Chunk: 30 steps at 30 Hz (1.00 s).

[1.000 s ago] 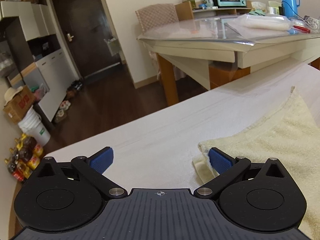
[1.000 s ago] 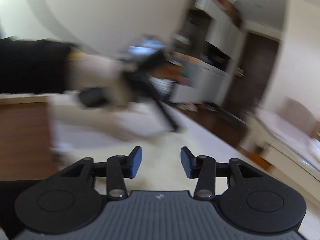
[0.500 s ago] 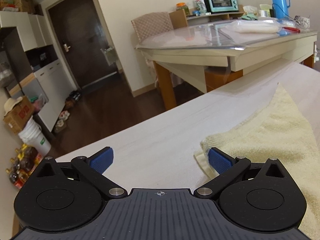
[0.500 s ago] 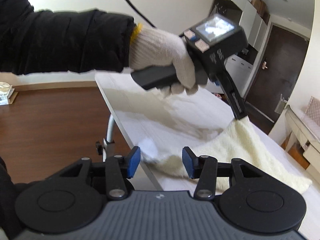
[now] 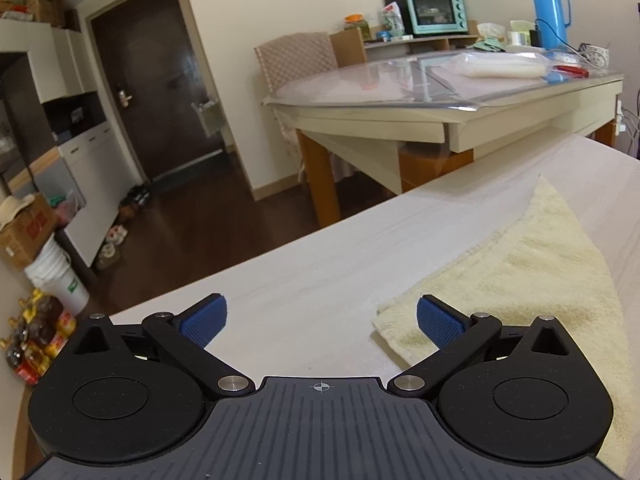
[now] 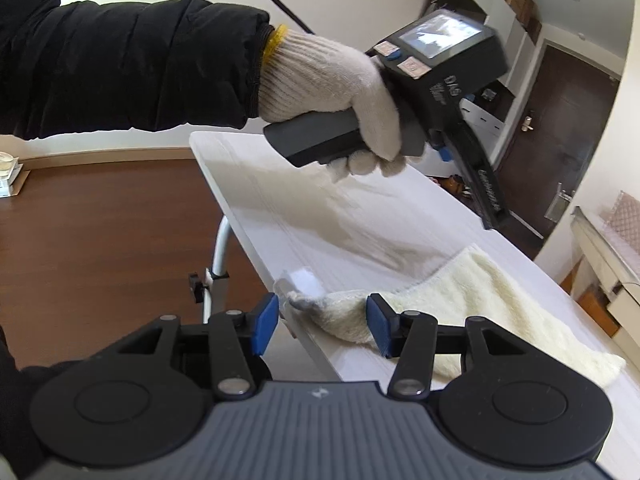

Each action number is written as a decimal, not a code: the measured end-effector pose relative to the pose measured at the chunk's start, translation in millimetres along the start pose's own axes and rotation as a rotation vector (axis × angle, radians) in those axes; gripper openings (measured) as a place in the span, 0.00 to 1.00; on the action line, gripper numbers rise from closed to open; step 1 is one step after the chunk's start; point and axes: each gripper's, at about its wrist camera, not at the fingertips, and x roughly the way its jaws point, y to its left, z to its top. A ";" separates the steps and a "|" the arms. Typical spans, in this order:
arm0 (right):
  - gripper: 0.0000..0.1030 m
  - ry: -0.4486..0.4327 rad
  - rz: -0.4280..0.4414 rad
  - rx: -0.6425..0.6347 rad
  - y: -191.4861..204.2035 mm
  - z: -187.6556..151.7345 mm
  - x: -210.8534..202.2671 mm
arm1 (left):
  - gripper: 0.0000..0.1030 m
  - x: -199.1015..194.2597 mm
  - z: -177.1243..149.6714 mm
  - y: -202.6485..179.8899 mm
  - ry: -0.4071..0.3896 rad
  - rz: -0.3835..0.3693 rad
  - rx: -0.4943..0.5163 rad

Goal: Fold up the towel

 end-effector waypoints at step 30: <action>0.07 -0.045 0.202 0.030 -38.8 -27.3 -66.1 | 1.00 21.7 -20.4 -5.3 0.107 -0.117 0.112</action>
